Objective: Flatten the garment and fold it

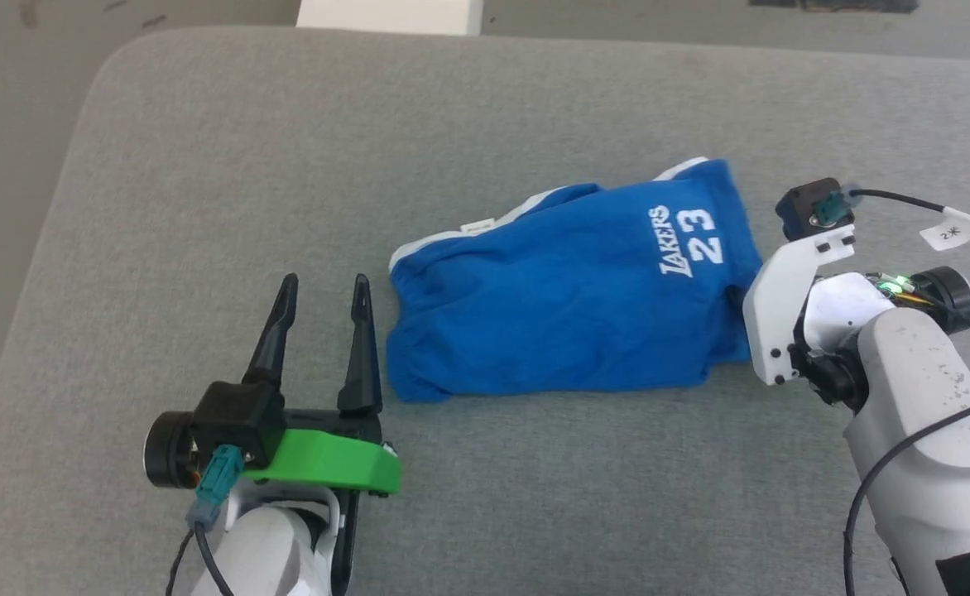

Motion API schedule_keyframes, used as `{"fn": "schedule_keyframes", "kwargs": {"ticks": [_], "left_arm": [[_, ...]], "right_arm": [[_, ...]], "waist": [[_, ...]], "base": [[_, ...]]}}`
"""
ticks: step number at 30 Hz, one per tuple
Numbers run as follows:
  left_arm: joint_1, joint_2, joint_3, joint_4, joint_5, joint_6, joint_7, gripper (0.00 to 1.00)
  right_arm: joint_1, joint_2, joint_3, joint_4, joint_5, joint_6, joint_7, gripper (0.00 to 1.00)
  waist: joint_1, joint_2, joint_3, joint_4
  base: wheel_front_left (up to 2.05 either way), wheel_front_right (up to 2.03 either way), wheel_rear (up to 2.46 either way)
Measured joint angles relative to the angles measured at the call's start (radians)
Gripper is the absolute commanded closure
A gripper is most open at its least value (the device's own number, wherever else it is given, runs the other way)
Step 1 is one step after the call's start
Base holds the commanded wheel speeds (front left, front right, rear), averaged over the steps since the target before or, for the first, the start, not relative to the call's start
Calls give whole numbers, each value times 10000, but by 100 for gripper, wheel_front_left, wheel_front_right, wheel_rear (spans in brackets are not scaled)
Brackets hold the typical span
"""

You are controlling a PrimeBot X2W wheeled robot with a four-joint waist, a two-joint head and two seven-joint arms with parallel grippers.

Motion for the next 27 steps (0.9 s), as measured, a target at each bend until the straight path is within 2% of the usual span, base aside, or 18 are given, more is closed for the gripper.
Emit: {"fn": "schedule_keyframes", "kwargs": {"ticks": [4,5,6,7,10,12,15,17,20,24,27], "left_arm": [[1,-171,130,104,13,-188,0,0],[3,-221,151,142,19,-226,-2,0],[6,-282,182,186,21,-265,-2,0],[11,-328,207,259,15,-316,-2,0],[62,-360,134,579,-54,-433,190,0],[37,-422,163,512,-263,-412,773,0],[-84,-399,40,232,-516,-322,2610,0],[-294,-274,-282,36,-800,-288,4387,0],[-590,-263,-571,-456,-915,-27,6167,0],[-1021,-215,-788,-523,-922,280,7611,0],[-1238,-157,-780,86,-899,541,8293,0]], "right_arm": [[-179,-31,117,-2,-128,-4,364,0],[-240,-48,165,8,-125,-4,523,54],[-271,-75,226,-21,-88,-4,606,84],[-285,-96,270,-54,-10,-4,608,100],[-279,-105,485,-134,234,-2,600,100],[-261,-113,577,-136,337,-2,600,100],[-182,-182,660,-151,472,-2,596,100],[-118,-207,692,-159,497,-2,596,100],[-81,-222,715,-207,571,-2,596,100],[-69,-242,748,-351,660,-2,600,100],[-70,-244,790,-476,761,-2,600,100]], "waist": [[0,0,211,163],[0,0,247,199],[0,0,275,228],[0,0,289,245],[0,0,238,209],[0,0,169,165],[0,0,46,119],[0,0,-11,86],[0,0,-20,36],[0,0,90,-32],[0,0,212,-108]], "base": [[0,0,0],[0,0,0],[0,0,0],[0,0,0],[0,0,0],[0,0,0],[0,0,0],[0,0,0],[0,0,0],[0,0,0],[0,0,0]]}}
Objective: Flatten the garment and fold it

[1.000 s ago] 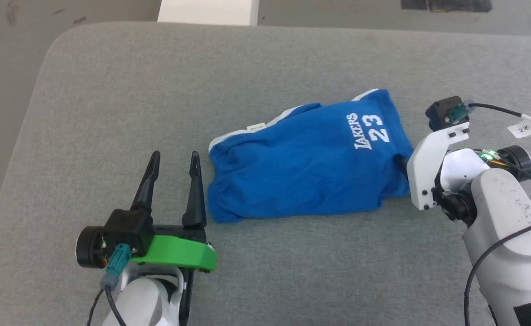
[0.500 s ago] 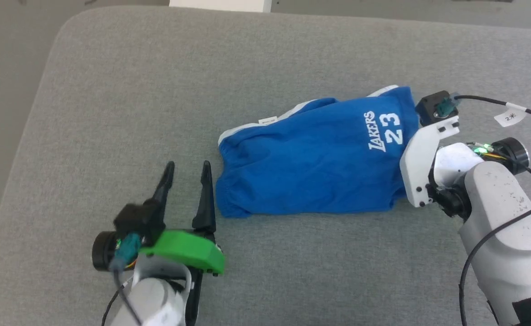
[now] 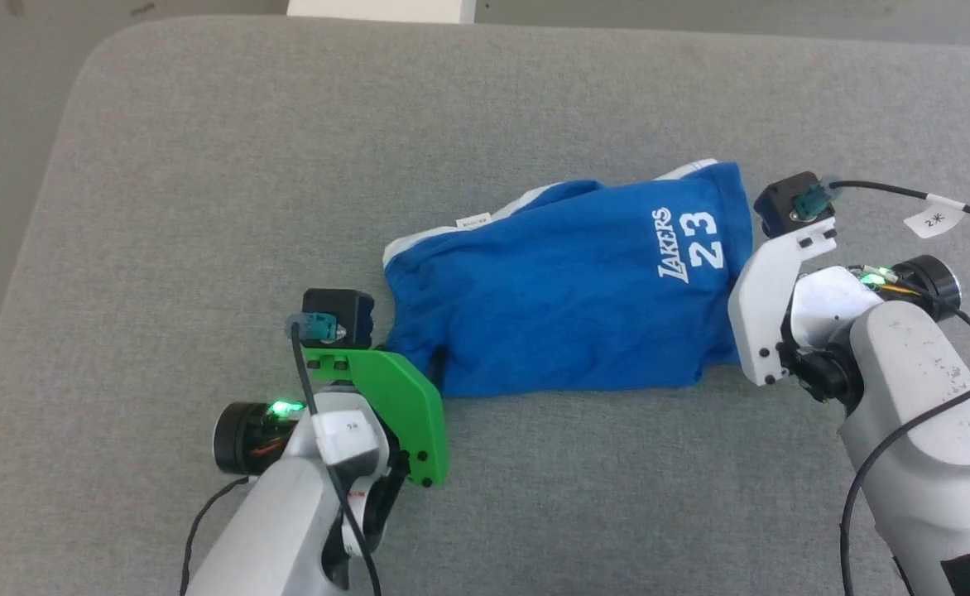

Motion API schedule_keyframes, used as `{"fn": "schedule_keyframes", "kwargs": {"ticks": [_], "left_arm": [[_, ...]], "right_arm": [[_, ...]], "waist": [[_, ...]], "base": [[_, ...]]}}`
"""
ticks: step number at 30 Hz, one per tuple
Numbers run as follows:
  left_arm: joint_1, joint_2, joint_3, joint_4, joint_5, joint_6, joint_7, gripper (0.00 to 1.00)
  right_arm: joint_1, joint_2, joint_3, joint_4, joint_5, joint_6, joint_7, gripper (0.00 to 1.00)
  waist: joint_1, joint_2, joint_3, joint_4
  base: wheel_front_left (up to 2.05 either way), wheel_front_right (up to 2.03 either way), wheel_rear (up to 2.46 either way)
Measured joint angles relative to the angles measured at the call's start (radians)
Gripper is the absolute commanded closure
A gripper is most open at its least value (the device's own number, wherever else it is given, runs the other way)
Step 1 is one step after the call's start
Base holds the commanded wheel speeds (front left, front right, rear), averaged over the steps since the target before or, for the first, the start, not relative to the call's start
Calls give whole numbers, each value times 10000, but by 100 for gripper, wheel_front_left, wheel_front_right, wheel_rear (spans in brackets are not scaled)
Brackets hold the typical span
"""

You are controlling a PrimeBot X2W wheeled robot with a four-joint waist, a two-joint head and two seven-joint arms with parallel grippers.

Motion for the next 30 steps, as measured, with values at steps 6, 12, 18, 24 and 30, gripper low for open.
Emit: {"fn": "schedule_keyframes", "kwargs": {"ticks": [6,12,18,24,30], "left_arm": [[-458,-50,44,1206,-73,84,334,0],[-679,-94,192,1651,-479,-132,355,100],[-613,-209,401,1601,-970,-385,0,100],[-241,-102,713,1187,-1505,-594,86,100],[547,343,1012,288,-1933,-579,593,100]], "right_arm": [[-37,-23,190,-242,186,0,-19,100],[-95,-31,389,-332,372,2,-107,100],[-10,-161,412,-431,711,2,-180,100],[852,-343,153,-1129,1321,2,-178,100],[2392,-619,-82,-2577,1668,2,104,100]], "waist": [[0,0,235,-203],[0,0,345,-427],[0,0,242,-444],[1,0,-169,-359],[1,0,-789,-339]], "base": [[0,0,0],[0,0,0],[0,0,0],[0,0,0],[0,0,0]]}}
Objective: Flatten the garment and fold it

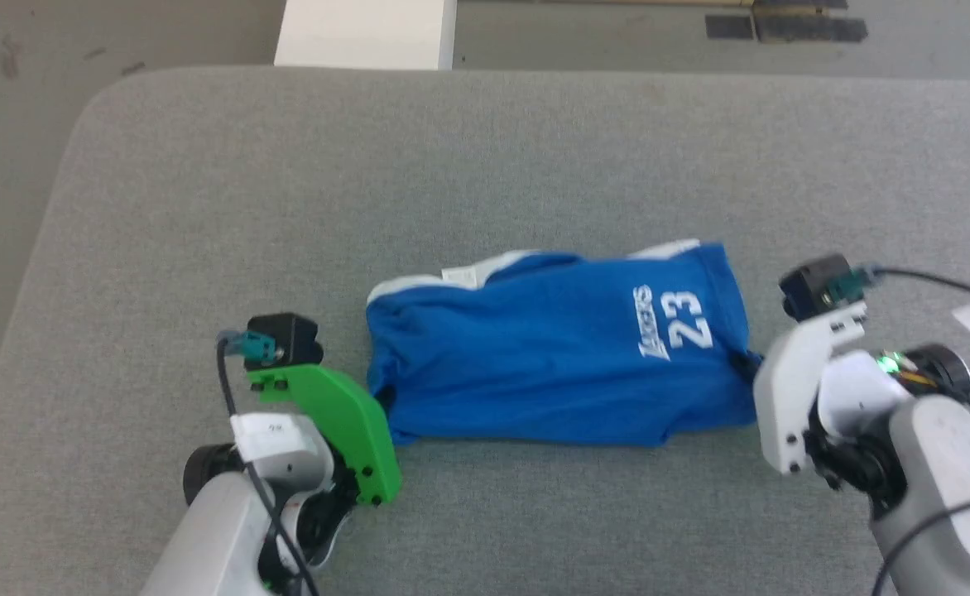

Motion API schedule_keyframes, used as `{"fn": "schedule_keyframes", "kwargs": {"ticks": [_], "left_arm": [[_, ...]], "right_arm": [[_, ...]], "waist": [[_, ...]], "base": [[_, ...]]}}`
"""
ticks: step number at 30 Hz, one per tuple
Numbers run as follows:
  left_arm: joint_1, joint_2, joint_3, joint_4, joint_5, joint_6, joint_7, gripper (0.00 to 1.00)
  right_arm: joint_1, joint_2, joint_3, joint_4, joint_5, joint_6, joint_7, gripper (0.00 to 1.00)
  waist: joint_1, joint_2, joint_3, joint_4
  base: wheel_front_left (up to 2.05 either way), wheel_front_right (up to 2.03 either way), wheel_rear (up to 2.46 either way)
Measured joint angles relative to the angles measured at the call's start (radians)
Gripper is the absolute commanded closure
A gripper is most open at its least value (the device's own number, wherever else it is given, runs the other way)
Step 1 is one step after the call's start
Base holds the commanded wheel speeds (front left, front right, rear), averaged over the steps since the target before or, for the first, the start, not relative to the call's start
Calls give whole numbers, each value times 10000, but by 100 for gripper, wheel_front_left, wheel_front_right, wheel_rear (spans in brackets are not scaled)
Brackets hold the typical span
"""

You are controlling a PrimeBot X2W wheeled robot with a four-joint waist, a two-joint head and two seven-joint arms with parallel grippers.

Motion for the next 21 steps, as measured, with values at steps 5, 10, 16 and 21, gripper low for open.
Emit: {"fn": "schedule_keyframes", "kwargs": {"ticks": [5,10,16,21], "left_arm": [[706,332,82,-545,-88,176,403,100],[1495,389,123,-489,-418,412,625,100],[1949,257,188,27,-616,489,495,51],[1951,165,426,-102,-767,531,217,0]], "right_arm": [[1620,-44,-541,-1561,102,0,545,100],[3200,393,-1068,-2719,163,0,1143,100],[4080,1018,-1290,-2890,107,0,1206,100],[4090,1308,-1515,-2953,426,0,907,0]], "waist": [[0,0,-517,11],[-1,0,-869,-31],[-1,0,-921,-168],[-1,0,-988,-167]], "base": [[0,0,0],[0,0,0],[0,0,0],[0,0,0]]}}
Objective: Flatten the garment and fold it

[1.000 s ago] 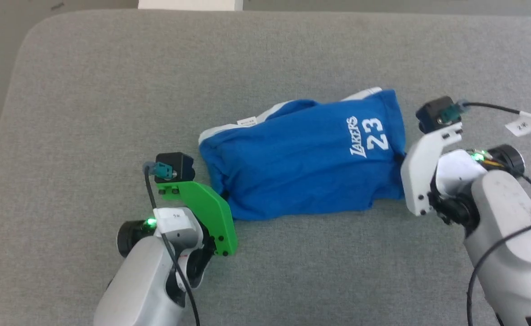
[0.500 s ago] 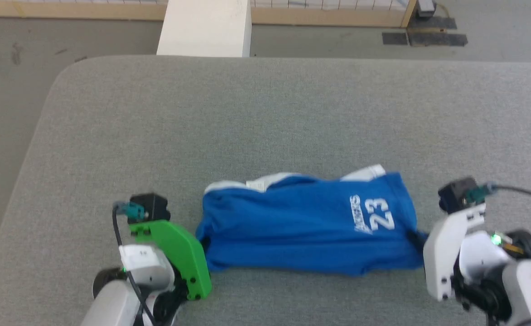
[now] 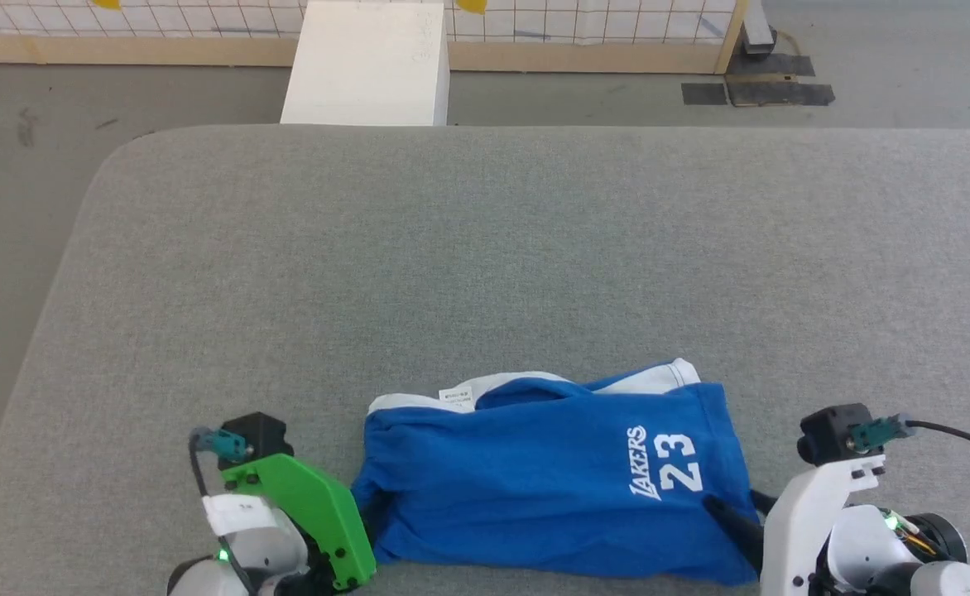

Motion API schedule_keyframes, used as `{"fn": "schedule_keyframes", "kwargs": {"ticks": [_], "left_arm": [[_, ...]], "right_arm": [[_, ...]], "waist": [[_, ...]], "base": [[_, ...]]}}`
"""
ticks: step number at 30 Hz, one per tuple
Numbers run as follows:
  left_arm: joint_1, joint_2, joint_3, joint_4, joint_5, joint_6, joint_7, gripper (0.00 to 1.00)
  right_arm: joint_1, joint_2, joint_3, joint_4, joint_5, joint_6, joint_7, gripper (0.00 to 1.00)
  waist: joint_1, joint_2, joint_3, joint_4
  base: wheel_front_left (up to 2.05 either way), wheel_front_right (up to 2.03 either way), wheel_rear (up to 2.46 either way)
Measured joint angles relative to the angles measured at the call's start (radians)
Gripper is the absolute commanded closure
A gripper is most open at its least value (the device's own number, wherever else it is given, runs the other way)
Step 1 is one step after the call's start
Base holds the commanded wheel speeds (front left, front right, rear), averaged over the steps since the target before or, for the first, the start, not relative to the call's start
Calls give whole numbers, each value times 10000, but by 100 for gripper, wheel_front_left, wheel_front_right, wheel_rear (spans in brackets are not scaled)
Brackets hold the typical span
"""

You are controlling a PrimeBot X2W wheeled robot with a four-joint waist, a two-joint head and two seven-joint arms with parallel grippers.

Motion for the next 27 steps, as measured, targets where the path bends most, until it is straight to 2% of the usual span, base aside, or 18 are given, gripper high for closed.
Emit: {"fn": "schedule_keyframes", "kwargs": {"ticks": [5,9,12,15,17,19,22,27], "left_arm": [[15,-25,537,-1032,-483,-17,-238,0],[25,63,1321,-1841,-414,38,-1076,0],[-35,353,1699,-2061,232,-265,-2592,0],[-249,548,1864,-1833,1325,-727,-4813,0],[-464,543,1879,-1507,1918,-1087,-6552,0],[-478,454,1789,-1103,2286,-1277,-7637,0],[-479,297,1584,-571,2661,-1427,-8596,0],[-482,192,1308,-130,3365,-1484,-8968,0]], "right_arm": [[-1,-10,-418,-581,786,0,155,0],[-84,-314,-903,-999,1097,-2,320,0],[-311,-683,-1127,-884,1060,-2,324,0],[-592,-1024,-1158,-405,970,-2,305,0],[-719,-1267,-874,-113,1041,-2,311,0],[-788,-1300,-692,105,1383,-2,257,0],[-860,-1453,-341,311,1789,-2,222,0],[-1128,-1659,324,767,2251,-2,221,0]], "waist": [[0,0,-94,50],[0,0,-76,89],[0,0,16,106],[0,0,140,135],[0,0,241,172],[0,0,328,203],[0,0,452,264],[0,0,648,310]], "base": [[0,0,0],[0,0,0],[0,0,0],[0,0,0],[0,0,0],[0,0,0],[0,0,0],[0,0,0]]}}
